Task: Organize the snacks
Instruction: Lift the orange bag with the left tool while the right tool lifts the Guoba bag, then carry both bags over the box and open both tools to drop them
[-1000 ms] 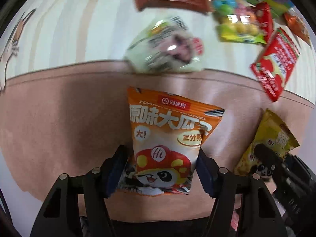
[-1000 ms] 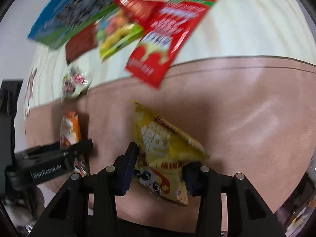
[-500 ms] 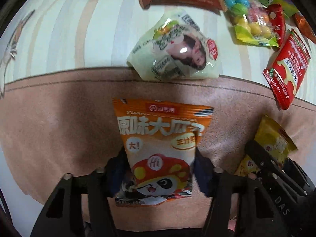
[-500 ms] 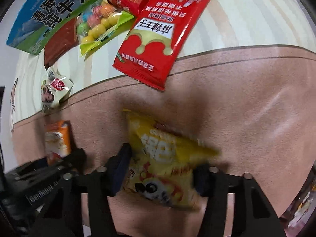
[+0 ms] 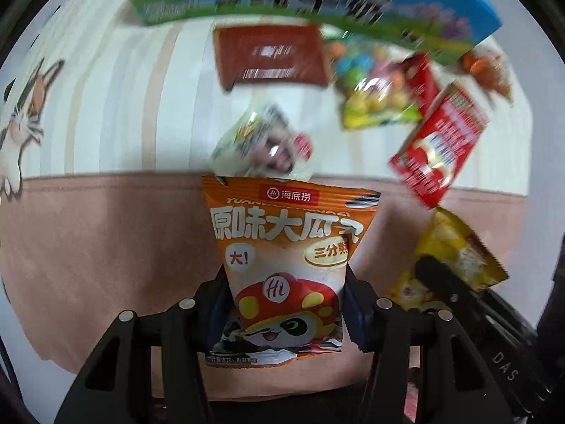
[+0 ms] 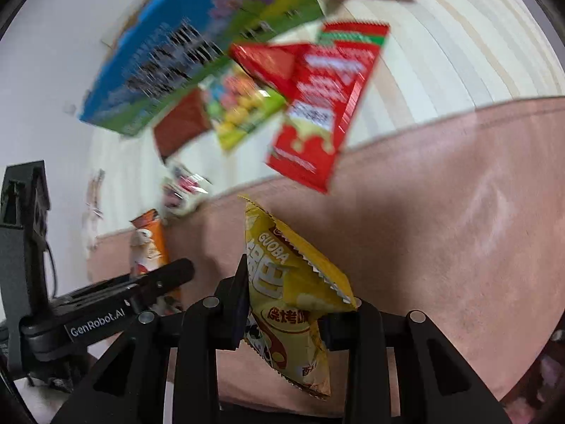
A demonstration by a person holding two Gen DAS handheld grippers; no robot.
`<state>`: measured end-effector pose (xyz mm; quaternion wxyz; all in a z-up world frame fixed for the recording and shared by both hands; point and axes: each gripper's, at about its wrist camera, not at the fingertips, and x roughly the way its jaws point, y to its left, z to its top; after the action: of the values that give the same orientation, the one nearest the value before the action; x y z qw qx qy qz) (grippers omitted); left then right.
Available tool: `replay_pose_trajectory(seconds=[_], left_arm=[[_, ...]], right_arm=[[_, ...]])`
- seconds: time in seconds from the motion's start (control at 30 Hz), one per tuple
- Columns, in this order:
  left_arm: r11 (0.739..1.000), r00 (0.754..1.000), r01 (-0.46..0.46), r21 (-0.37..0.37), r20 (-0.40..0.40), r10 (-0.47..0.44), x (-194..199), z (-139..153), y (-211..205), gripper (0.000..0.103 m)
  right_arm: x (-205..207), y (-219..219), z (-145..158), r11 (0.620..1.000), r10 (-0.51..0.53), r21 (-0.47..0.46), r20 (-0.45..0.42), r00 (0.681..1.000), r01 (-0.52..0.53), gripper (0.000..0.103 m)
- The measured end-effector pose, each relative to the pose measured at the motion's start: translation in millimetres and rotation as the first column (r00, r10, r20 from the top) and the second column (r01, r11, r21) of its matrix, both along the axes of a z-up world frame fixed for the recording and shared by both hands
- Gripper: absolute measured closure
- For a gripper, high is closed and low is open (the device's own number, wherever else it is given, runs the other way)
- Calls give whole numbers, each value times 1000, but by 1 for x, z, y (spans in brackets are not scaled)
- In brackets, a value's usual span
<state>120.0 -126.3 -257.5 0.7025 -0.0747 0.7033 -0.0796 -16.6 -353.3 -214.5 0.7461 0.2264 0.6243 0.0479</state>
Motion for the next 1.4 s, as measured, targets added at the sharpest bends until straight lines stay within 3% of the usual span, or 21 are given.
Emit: replay_pose_trajectory(seconds=[0.33,0.53,0.63,0.8,0.97,1.23,1.3,1.33,1.37,1.4], left_arm=[[994,989,-13,-110,144,29,75,106,20,51],[998,973,7,-62,230,8,132,131,27,51],[999,977,-4,-43,214,13,168,131,33,51],[999,991,-42,-25,124,45,223,106,53,51],[996,996,-84,-14,24,84,262,72,68,51],[994,989,-104,-17,-109,102,272,14,80,51],[994,987,-104,-17,-123,101,269,5,81,49],[995,988,-104,-7,-120,102,268,3,82,48],[995,989,-101,10,-110,102,267,3,83,35],[995,990,-98,18,-104,99,267,4,82,11]], right_arm=[[72,14,105,991,70,98,164,984,-86,69],[140,26,157,982,148,80,241,959,-172,69],[177,41,163,975,187,69,244,952,-210,69],[242,73,146,965,239,58,202,950,-256,69],[279,92,114,951,291,63,136,947,-301,69],[305,119,54,922,373,110,5,928,-371,69],[306,123,37,916,393,118,-60,918,-384,59],[306,125,32,912,407,94,-85,909,-400,38],[306,126,29,908,418,65,-90,904,-413,20],[306,127,28,905,426,34,-92,900,-425,16]])
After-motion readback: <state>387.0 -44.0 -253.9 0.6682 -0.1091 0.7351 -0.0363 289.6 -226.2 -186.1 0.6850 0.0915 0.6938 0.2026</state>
